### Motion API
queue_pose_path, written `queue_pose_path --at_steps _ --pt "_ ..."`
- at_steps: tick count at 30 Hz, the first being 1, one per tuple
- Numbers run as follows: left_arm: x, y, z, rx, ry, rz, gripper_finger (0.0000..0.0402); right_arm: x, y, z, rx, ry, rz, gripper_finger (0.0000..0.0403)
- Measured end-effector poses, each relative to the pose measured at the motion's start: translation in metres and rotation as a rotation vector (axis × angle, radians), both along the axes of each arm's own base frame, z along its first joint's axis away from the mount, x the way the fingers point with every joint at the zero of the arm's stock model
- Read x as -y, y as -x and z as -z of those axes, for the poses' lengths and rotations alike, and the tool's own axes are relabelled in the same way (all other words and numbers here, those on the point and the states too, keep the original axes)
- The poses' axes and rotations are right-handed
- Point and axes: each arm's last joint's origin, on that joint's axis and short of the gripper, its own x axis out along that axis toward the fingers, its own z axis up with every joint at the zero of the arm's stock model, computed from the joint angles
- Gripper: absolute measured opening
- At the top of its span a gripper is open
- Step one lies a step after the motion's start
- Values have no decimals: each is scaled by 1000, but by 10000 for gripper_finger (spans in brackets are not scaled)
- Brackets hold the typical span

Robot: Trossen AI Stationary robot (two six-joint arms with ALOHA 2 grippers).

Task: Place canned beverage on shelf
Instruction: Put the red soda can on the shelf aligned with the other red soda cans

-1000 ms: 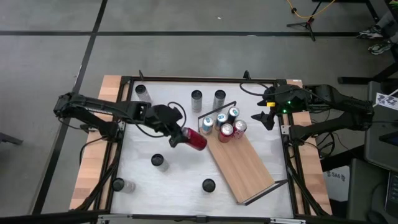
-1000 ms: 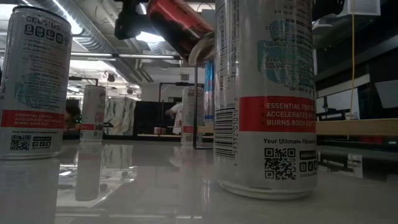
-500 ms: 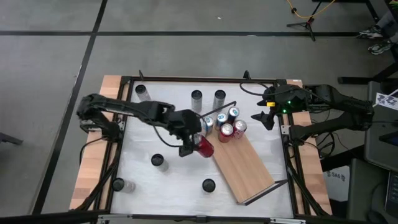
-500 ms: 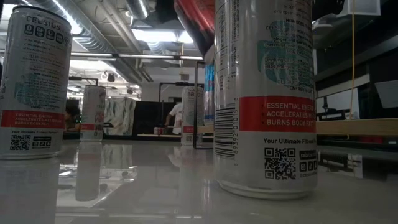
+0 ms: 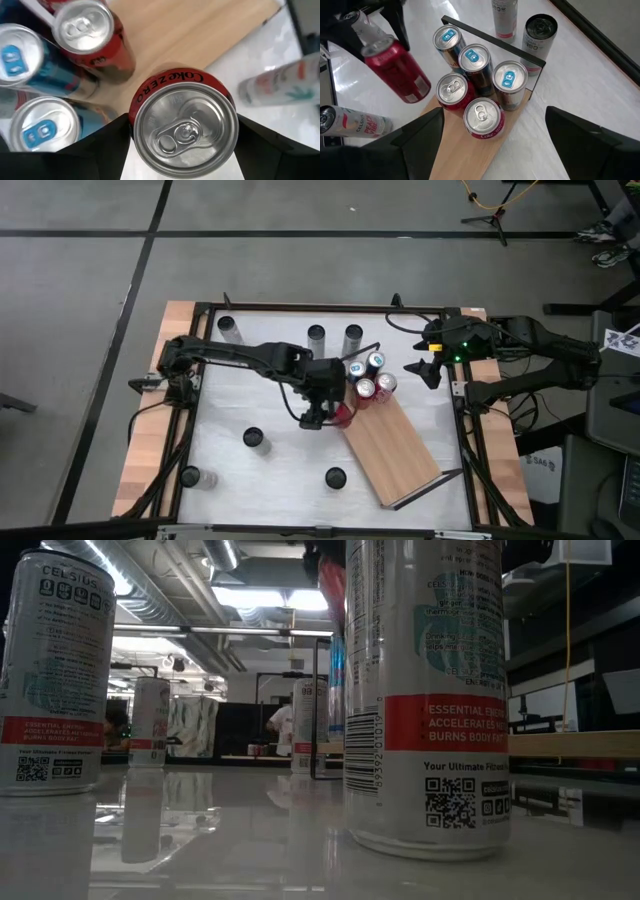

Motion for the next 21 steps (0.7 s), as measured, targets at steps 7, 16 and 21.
queue_pose_path --at_steps 7,16,21 --pt "-1 -8 13 -22 -75 25 285 0 0 0 1 0 0 337" --pt "-4 -17 30 -62 -119 9 285 0 -2 -2 23 1 0 337" --pt "-7 -21 36 -68 -153 -13 285 0 -2 -2 23 1 0 337"
